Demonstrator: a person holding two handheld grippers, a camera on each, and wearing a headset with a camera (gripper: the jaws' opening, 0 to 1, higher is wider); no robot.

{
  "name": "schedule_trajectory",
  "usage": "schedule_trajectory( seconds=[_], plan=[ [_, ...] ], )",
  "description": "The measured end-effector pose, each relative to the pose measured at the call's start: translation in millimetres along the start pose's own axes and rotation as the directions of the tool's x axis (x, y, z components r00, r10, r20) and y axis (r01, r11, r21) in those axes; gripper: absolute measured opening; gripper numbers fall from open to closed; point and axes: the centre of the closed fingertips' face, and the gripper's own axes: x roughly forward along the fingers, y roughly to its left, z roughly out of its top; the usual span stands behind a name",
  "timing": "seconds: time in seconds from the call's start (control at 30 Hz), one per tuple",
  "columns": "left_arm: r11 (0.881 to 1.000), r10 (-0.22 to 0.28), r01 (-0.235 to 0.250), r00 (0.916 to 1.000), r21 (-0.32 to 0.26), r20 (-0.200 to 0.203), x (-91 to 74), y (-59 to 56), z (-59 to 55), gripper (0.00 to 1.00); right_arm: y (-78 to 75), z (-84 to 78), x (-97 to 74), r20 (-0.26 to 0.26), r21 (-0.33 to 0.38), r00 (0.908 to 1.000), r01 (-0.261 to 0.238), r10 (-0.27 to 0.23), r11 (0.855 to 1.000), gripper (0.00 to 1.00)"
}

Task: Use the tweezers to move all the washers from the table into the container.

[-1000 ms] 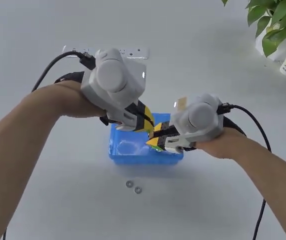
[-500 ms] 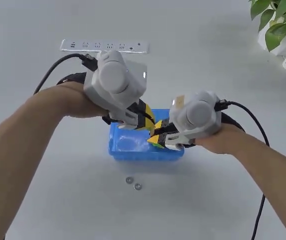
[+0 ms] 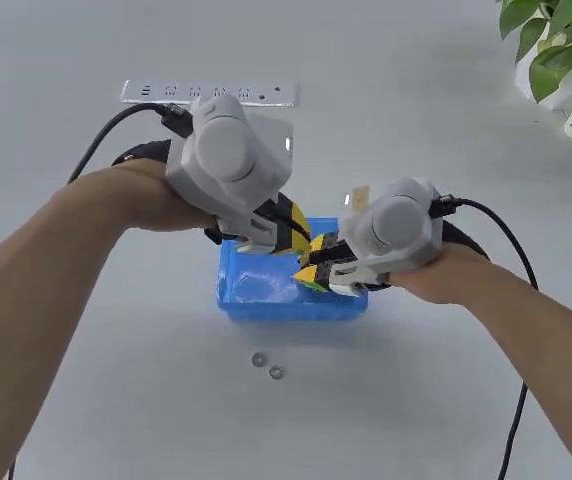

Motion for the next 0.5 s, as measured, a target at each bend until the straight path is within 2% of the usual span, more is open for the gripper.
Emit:
schedule_trajectory(
  seconds=[0.5],
  plan=[
    [1.000, 0.010, -0.010, 0.9999, 0.012, 0.008, -18.7, -5.9, 15.9, 0.06, 3.8, 18.5, -17.1, 0.039, -0.016, 0.9987, 0.033, -0.033, 0.999, 0.13]
  ],
)
